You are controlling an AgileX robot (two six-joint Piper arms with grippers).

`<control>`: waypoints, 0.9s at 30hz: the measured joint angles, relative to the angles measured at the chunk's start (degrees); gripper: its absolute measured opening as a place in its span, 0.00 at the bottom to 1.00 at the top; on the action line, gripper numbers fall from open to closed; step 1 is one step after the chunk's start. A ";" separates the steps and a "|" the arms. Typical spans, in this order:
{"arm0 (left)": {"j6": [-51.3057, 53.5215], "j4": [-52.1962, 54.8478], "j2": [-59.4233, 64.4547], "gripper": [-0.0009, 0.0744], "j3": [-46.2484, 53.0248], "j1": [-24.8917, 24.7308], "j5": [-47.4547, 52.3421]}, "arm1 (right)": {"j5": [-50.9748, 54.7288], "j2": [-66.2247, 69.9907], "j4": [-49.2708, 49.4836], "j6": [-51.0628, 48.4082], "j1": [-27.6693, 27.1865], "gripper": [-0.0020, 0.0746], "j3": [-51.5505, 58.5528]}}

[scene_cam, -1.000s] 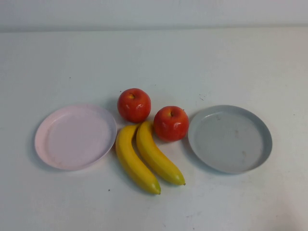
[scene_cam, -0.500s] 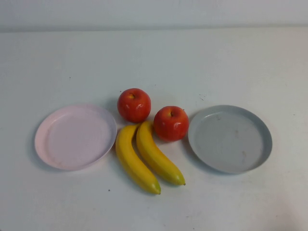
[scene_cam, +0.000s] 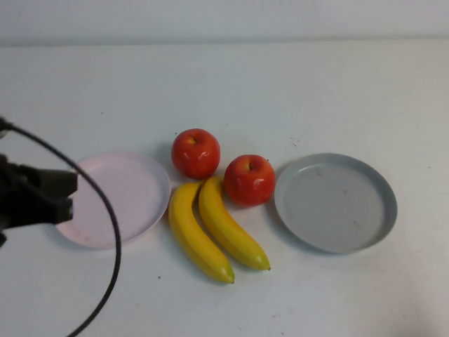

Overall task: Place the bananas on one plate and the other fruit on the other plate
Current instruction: Put one type of fruit in the left plate

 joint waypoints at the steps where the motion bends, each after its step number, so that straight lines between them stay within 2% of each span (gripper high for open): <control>1: 2.48 -1.87 2.50 0.01 -1.20 -0.67 -0.74 | 0.00 0.00 0.00 0.00 0.00 0.00 0.00; 5: 10.94 -7.66 14.21 0.01 -8.22 -6.49 -6.44 | 0.00 0.00 0.00 0.00 0.00 0.00 0.00; 10: 18.22 -9.46 24.21 0.03 -16.26 -13.74 -10.96 | 0.00 0.00 0.00 0.00 0.00 0.00 0.00; 13: 25.52 -9.59 28.53 0.19 -20.33 -16.90 -11.64 | 0.00 0.00 0.00 0.00 0.00 0.00 0.00; 15: 29.74 -10.06 31.20 0.39 -22.07 -18.42 -11.86 | 0.00 0.00 0.00 0.00 0.00 0.00 0.00; 17: 31.75 -12.22 33.62 0.67 -23.23 -19.17 -12.91 | 0.00 0.00 0.00 0.00 0.00 0.00 0.00; 19: 32.25 -15.81 35.60 0.81 -23.49 -19.30 -15.12 | 0.00 0.00 0.00 0.00 0.00 0.00 0.00; 22: 32.64 -21.30 38.77 0.89 -24.14 -19.30 -20.09 | 0.00 0.00 0.00 0.00 0.00 0.00 0.00; 27: 33.18 -24.20 44.07 0.90 -26.67 -19.30 -22.31 | 0.00 0.00 0.00 0.00 0.00 0.00 0.00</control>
